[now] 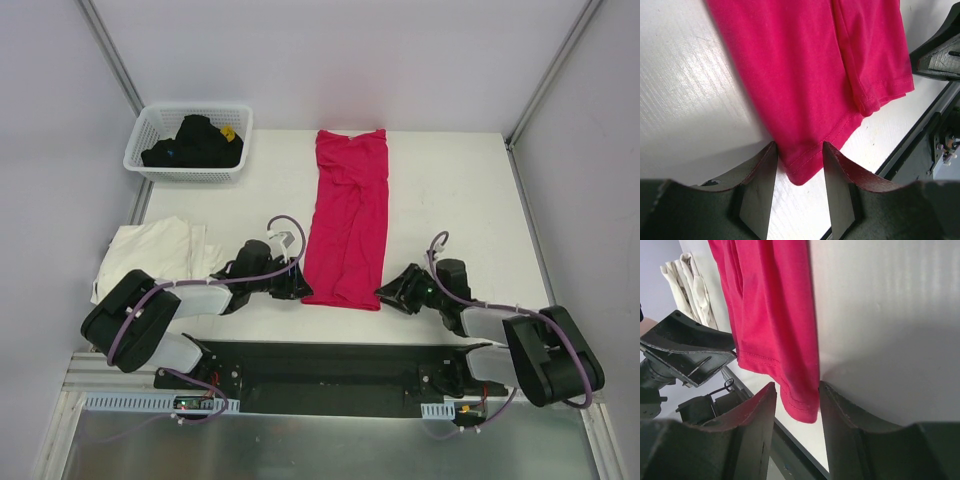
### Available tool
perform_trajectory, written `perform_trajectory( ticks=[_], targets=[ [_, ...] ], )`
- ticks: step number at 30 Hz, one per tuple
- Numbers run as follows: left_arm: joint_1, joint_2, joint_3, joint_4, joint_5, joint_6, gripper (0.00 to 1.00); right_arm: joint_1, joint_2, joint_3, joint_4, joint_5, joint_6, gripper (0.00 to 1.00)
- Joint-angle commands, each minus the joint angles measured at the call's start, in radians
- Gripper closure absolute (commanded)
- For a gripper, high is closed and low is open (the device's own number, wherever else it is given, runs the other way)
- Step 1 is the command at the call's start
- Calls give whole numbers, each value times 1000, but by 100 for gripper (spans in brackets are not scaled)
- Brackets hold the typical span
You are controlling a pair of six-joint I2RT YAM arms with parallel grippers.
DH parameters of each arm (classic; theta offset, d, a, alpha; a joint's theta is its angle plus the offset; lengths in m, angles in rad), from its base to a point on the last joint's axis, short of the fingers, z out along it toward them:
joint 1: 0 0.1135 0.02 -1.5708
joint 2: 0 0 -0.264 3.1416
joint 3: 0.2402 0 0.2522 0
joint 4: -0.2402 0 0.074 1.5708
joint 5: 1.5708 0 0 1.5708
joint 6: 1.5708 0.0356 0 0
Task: Fold and stack the t-shirts
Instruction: Grab the bottom of the folded rectangular tshirt with both arms
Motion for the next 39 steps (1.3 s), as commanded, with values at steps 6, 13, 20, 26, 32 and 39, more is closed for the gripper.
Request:
perform_trajectory(
  ticks=[6, 13, 20, 26, 32, 39],
  targets=[
    [-7, -26, -55, 23, 58, -31, 58, 127, 132, -46, -58, 130, 37, 55],
    [-11, -40, -86, 45, 56, -60, 58, 202, 149, -52, -32, 169, 78, 55],
    [-11, -36, -71, 24, 55, -47, 64, 205, 146, -51, -24, 181, 84, 63],
    [-11, -27, -49, -1, 44, -33, 76, 205, 134, -49, -33, 198, 88, 78],
    [-11, 0, -20, -4, 47, -24, 88, 204, 154, -40, -32, 196, 83, 86],
    [-11, 10, -6, -6, 49, -25, 100, 204, 174, -34, -21, 193, 78, 99]
  ],
)
